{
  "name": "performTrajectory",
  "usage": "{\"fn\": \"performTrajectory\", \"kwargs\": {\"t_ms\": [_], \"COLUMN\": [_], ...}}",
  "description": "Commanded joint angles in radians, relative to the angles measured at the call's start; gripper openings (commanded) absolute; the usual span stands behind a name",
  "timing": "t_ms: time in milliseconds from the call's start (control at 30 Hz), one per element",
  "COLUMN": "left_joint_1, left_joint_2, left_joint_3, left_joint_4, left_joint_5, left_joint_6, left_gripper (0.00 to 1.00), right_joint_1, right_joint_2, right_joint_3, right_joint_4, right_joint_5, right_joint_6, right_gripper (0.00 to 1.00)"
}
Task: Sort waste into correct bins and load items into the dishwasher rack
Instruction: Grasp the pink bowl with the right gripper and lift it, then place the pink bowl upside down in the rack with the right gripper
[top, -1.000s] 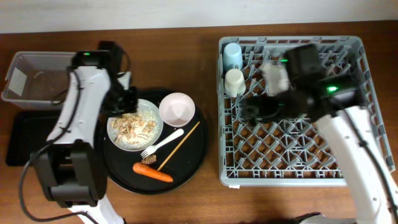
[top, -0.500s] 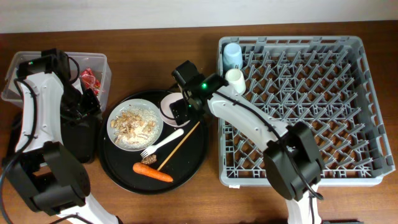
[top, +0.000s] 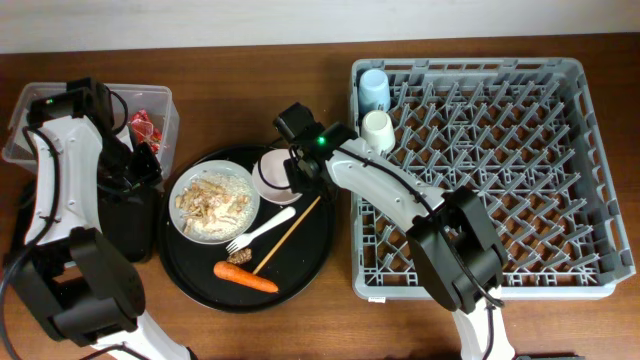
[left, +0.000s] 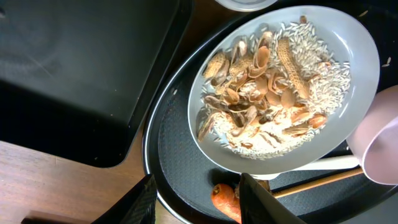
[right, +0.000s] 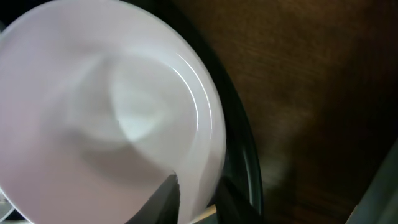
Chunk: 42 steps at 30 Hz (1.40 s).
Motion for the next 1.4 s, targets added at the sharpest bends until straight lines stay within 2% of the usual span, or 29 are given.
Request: {"fn": "performTrajectory", "kwargs": {"t_ms": [0, 200, 300, 400, 600, 733, 833, 933, 967, 1033, 1133, 1300, 1367], "left_joint_1": [-0.001, -0.001, -0.001, -0.001, -0.001, -0.001, -0.001, -0.001, -0.001, -0.001, -0.001, -0.001, -0.001], "left_joint_2": [-0.036, -0.036, -0.036, -0.036, -0.036, -0.036, -0.036, -0.036, -0.036, -0.036, -0.036, -0.036, -0.036], "left_joint_3": [-0.005, -0.005, -0.005, -0.005, -0.005, -0.005, -0.005, -0.005, -0.005, -0.005, -0.005, -0.005, -0.005], "left_joint_4": [0.001, 0.001, 0.001, 0.001, 0.001, 0.001, 0.001, 0.005, 0.005, 0.01, 0.012, 0.008, 0.007], "left_joint_5": [0.011, 0.011, 0.011, 0.011, 0.012, 0.011, 0.011, 0.012, 0.012, 0.012, 0.015, 0.015, 0.015], "left_joint_6": [-0.006, -0.006, -0.006, -0.006, -0.006, -0.006, -0.006, -0.006, -0.006, -0.006, -0.006, -0.006, -0.006], "left_gripper": [0.43, 0.43, 0.43, 0.43, 0.43, 0.43, 0.43, 0.43, 0.43, 0.43, 0.43, 0.42, 0.43], "right_joint_1": [-0.002, -0.002, -0.002, -0.005, -0.096, -0.14, -0.177, -0.265, -0.3, -0.373, -0.467, -0.598, -0.609], "right_joint_2": [0.009, 0.023, 0.026, 0.02, -0.072, -0.218, -0.36, -0.401, -0.4, -0.399, -0.397, -0.383, -0.383], "right_joint_3": [0.005, -0.019, -0.019, -0.016, 0.085, 0.222, 0.245, 0.244, 0.229, 0.171, 0.057, -0.115, -0.15], "right_joint_4": [-0.003, -0.008, -0.008, -0.009, -0.116, -0.261, -0.34, -0.436, -0.445, -0.483, -0.473, -0.273, -0.174], "right_joint_5": [0.005, 0.021, 0.021, 0.021, 0.025, 0.028, 0.227, 0.637, 0.755, 1.048, 1.205, 1.225, 1.211], "right_joint_6": [0.002, 0.073, 0.073, 0.072, 0.067, -0.084, -0.105, -0.104, -0.083, 0.101, 0.224, 0.225, 0.166], "right_gripper": [0.23, 0.23, 0.09, 0.04, 0.04, 0.04, 0.04, 0.04, 0.04, 0.04, 0.04, 0.04, 0.04]}}
